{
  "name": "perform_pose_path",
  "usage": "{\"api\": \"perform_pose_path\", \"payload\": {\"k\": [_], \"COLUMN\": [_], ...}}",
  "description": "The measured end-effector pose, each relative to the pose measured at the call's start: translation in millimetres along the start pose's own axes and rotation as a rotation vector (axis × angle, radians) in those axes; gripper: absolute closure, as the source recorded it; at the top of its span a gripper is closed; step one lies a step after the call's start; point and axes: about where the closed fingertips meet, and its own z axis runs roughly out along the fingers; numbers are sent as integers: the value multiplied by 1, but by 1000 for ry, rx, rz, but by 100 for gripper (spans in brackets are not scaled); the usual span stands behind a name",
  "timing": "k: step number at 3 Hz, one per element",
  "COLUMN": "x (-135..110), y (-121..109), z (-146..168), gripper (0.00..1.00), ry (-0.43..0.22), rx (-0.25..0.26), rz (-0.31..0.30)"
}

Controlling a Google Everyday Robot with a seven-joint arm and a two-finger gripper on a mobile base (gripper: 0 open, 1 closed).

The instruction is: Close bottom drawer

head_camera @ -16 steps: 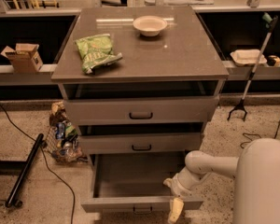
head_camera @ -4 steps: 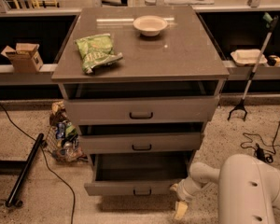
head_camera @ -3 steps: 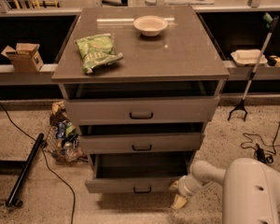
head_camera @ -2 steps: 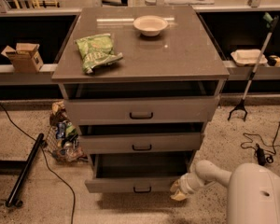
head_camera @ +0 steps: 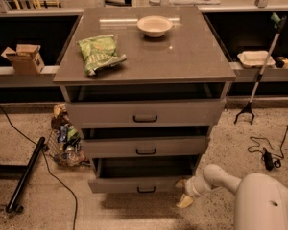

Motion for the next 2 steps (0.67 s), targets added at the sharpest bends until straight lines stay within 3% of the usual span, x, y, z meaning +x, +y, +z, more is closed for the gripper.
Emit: {"api": "perform_pose_path", "payload": {"k": [1,2], "x": [-2,-4], "y": [-21,-36], "z": [2,4], "gripper": [4,0], "ry": [-34,-58], "rx": [38,48], "rz": [-14,-24]}}
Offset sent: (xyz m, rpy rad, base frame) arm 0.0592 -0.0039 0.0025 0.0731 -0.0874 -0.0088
